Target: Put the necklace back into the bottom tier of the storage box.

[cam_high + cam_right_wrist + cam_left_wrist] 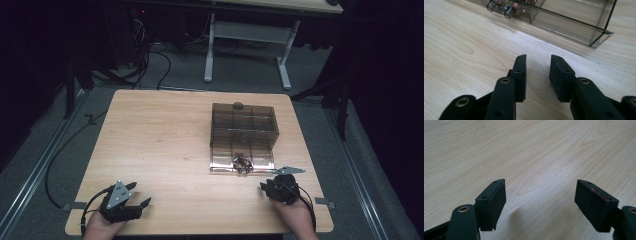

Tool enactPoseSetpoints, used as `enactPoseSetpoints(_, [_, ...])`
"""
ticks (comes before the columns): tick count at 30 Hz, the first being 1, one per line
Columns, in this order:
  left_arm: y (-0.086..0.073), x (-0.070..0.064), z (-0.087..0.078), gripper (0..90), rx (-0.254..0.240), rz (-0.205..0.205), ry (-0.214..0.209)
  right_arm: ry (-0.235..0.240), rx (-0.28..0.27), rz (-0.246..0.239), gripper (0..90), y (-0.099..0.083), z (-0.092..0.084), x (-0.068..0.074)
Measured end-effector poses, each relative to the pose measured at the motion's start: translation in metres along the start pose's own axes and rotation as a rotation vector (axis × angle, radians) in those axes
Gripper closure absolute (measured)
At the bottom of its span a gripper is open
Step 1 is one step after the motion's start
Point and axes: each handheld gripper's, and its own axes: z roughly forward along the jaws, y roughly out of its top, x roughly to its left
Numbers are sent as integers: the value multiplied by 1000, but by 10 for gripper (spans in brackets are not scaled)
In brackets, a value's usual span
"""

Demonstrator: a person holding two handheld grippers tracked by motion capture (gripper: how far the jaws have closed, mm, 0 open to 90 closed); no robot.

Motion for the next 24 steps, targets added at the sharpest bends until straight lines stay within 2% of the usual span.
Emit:
enactPoseSetpoints(2, [0, 0, 0, 254, -1, 0, 2, 2, -60, -2, 584, -5, -1, 1])
enactPoseSetpoints(6, [0, 0, 0, 253, -3, 0, 5, -6, -143, -4, 547, -14, 1, 6])
enactPoseSetpoints(14, [-1, 0, -1, 252, -13, -6, 9, -27, -227, -41, 519, -20, 3, 11])
enactPoseSetpoints(16, [-1, 0, -1, 252, -18, -7, 13, -27, -276, -50, 514, -22, 0, 12])
enactPoseSetpoints(19, [-1, 0, -2, 252, -21, -7, 19, -19, -317, -46, 477, -25, -3, 12])
enactPoseSetpoints(23, [-1, -1, -2, 252, -25, -7, 31, -33, -410, -32, 482, -33, -10, 12])
enactPoseSetpoints(24, [-1, -1, -2, 252, -25, -7, 33, -29, -413, -29, 476, -33, -10, 11])
